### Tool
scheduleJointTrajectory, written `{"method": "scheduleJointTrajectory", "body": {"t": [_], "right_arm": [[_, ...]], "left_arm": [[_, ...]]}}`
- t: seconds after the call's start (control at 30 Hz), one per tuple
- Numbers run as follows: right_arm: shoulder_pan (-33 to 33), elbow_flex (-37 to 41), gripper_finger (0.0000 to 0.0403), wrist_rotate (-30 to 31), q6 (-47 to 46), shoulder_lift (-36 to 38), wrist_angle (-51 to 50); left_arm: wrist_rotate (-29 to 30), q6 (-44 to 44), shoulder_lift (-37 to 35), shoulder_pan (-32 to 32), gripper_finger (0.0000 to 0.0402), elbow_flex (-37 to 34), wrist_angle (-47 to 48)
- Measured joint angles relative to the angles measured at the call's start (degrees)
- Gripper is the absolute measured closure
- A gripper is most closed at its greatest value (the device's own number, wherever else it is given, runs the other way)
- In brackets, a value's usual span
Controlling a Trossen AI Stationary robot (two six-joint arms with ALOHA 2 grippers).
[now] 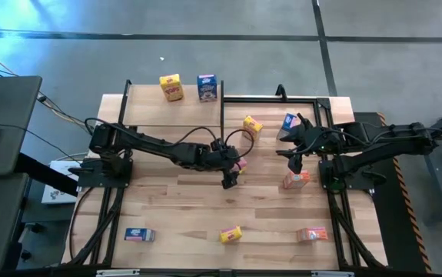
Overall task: Stack cereal on shelf
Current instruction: Put the top left orange cereal box on the shelf
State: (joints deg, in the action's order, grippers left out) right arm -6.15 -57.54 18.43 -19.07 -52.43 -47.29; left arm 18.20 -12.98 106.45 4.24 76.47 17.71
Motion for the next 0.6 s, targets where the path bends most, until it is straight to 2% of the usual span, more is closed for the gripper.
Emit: {"method": "scheduleJointTrajectory", "body": {"t": [0.23, 0.37, 0.6], "right_arm": [[0.0, 0.0, 0.0180, 0.0, 0.0, 0.0, 0.0], [0.0, 0.0, 0.0180, 0.0, 0.0, 0.0, 0.0], [0.0, 0.0, 0.0180, 0.0, 0.0, 0.0, 0.0]], "left_arm": [[-0.6, -0.2, 0.2, -1.1, 0.0077, 0.0, 1.2], [-3.2, -0.5, 0.2, -2.0, 0.0109, 0.0, 2.0], [-4.2, -0.4, 0.2, -2.0, 0.0173, 0.0, 2.1]]}}
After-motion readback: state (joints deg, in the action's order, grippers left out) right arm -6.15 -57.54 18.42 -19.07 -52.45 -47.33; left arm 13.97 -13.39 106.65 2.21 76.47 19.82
